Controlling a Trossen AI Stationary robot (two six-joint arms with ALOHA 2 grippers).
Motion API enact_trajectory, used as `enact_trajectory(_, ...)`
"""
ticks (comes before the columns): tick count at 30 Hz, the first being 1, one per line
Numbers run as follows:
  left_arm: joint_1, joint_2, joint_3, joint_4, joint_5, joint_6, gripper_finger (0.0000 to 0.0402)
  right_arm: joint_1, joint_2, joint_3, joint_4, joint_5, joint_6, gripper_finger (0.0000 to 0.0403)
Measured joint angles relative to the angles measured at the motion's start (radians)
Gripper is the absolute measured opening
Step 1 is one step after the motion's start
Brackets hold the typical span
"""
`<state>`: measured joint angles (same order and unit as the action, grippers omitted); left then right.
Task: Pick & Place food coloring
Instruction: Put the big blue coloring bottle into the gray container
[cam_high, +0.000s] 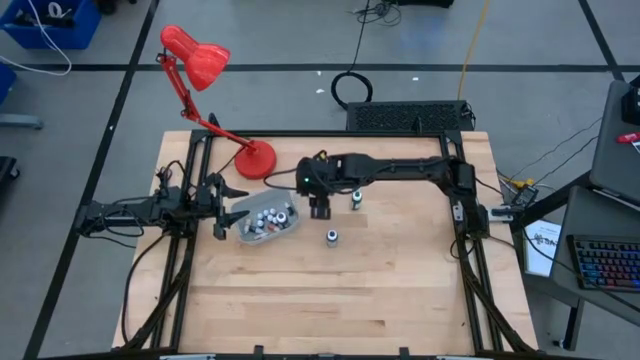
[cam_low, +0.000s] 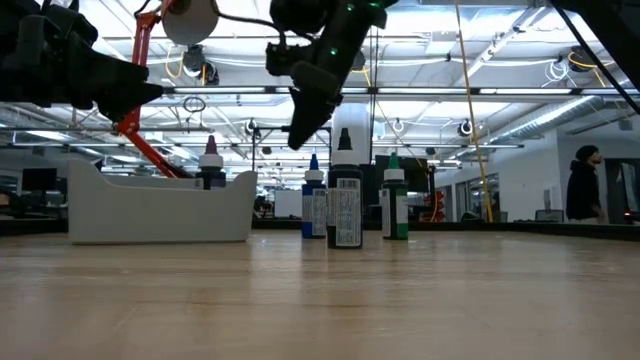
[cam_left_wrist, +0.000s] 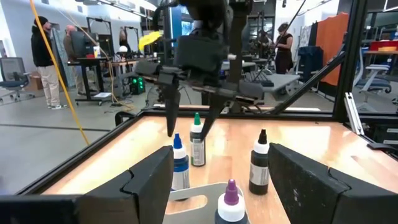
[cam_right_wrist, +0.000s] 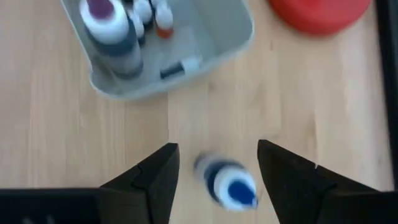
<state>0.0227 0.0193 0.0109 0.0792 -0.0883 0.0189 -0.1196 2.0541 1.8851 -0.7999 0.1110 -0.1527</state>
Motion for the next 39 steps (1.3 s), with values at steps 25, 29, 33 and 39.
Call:
enact_trajectory(25,0.0,0.0,0.0,0.0,0.0,0.0,0.0257,-0.082,0.001,-0.179,0.107,-0.011,0.036,0.0201)
enact_trajectory(29,0.0,0.0,0.0,0.0,0.0,0.0,0.0257,-0.082,0.001,-0.179,0.107,-0.01,0.036,0.0168)
enact_trajectory(33,0.0,0.0,0.0,0.0,0.0,0.0,0.0258,-0.082,0.0,-0.177,0.112,-0.011,0.044,0.0125)
enact_trajectory(39,0.0,0.0,0.0,0.0,0.0,0.0,0.0257,-0.082,-0.004,-0.177,0.096,-0.009,0.058,0.0106)
